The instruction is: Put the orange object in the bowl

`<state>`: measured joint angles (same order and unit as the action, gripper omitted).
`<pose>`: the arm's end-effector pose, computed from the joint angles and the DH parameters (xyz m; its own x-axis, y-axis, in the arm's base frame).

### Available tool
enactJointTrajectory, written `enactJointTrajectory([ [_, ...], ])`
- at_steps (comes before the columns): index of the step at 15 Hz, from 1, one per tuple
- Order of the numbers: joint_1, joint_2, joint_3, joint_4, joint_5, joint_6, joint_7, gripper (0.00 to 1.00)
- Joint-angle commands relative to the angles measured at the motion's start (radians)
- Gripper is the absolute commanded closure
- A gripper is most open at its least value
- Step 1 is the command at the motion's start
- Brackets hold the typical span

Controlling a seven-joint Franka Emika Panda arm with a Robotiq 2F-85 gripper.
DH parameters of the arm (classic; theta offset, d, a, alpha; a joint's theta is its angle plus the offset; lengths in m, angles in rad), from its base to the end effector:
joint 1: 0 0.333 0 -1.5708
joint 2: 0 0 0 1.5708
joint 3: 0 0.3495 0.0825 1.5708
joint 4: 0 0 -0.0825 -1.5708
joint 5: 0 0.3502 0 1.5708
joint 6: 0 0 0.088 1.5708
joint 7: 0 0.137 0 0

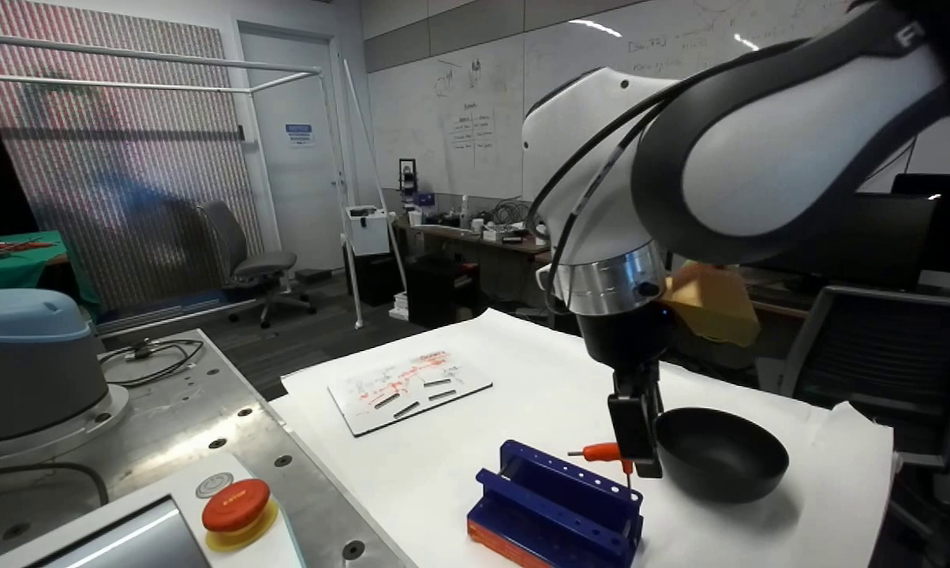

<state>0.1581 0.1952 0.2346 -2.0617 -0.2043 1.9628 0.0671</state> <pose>0.4865 0.1779 0.3485 0.8793 0.3860 -0.2790 0.4334 -0.8915 0.1323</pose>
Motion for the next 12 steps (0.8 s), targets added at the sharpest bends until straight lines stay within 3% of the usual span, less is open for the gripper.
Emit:
enactJointTrajectory([
  [1, 0.010, 0.095, -0.022, 0.100, -0.005, -0.023, -0.165, 0.00],
  [8, 0.005, 0.208, -0.074, 0.165, -0.028, -0.030, -0.237, 0.00],
  [9, 0.003, 0.220, -0.078, 0.174, -0.026, -0.032, -0.246, 0.25],
  [10, 0.002, 0.229, -0.081, 0.181, -0.023, -0.035, -0.256, 0.27],
  [12, 0.002, 0.240, -0.086, 0.191, -0.021, -0.038, -0.265, 0.42],
])
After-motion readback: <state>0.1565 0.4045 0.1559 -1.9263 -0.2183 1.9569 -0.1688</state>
